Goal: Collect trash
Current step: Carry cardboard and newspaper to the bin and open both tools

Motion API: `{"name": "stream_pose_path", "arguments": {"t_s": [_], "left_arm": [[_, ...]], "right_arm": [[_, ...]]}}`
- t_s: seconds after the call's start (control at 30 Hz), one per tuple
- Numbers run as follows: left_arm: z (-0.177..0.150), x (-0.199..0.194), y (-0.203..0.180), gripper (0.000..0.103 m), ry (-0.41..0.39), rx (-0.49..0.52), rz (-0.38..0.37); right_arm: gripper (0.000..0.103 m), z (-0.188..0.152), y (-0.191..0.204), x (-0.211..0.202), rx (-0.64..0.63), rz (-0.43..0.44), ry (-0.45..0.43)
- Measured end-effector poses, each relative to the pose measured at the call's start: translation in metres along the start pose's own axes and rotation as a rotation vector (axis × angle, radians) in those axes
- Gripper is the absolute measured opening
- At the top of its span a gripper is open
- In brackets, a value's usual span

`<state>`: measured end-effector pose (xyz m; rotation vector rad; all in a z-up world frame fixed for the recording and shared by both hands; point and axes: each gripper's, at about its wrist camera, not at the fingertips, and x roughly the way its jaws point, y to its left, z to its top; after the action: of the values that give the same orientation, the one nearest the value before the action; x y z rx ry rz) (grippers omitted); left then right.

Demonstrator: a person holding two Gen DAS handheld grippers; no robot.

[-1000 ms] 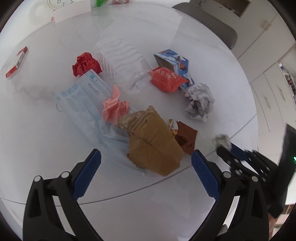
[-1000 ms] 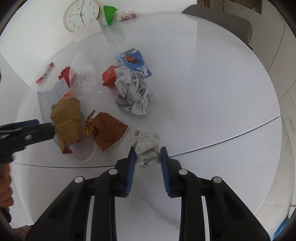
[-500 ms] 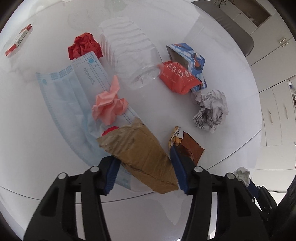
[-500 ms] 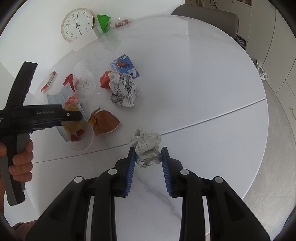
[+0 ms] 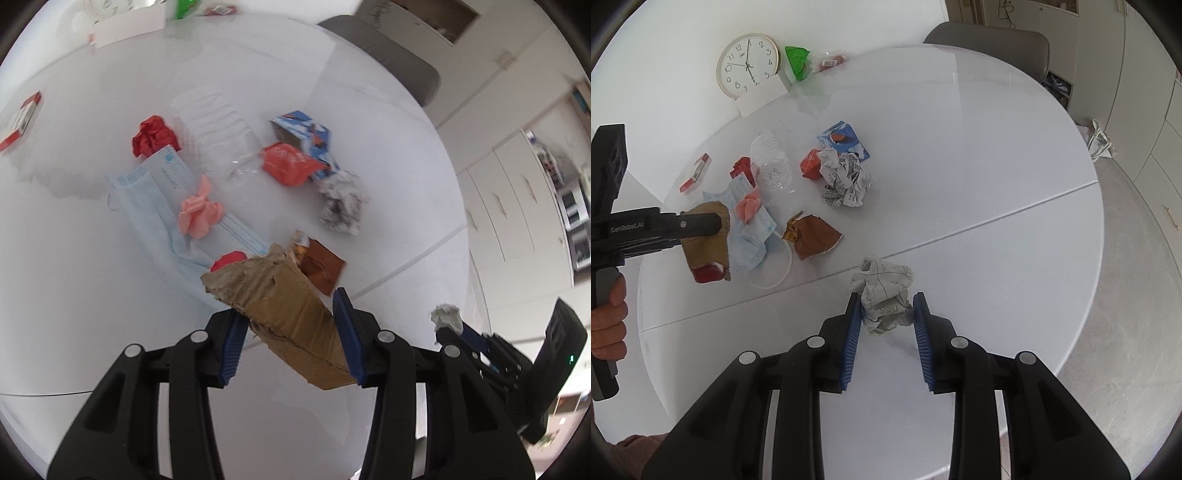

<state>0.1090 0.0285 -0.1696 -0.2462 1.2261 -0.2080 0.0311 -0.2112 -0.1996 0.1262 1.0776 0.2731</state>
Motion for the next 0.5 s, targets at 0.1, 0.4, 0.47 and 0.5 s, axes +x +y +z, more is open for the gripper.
{"name": "stream_pose_path", "arguments": {"t_s": [0.1,0.4,0.47,0.5], "left_arm": [[-0.018,-0.014,-0.019,0.045,0.009,0.088,-0.028],[-0.084,-0.026,-0.09,0.045,0.074,0.316,-0.111],[-0.1,-0.024,-0.108,0.045,0.096,0.374,-0.128],[-0.107,-0.023,-0.114,0.045,0.105,0.395,-0.134]], "right_arm": [[0.03,-0.016,-0.004,-0.017,0.024,-0.024,-0.011],[0.03,-0.115,-0.039,-0.078,0.182,-0.121,0.01],[0.03,-0.139,-0.047,-0.081,0.218,-0.14,0.034],[0.03,-0.149,-0.05,-0.082,0.232,-0.146,0.044]]}}
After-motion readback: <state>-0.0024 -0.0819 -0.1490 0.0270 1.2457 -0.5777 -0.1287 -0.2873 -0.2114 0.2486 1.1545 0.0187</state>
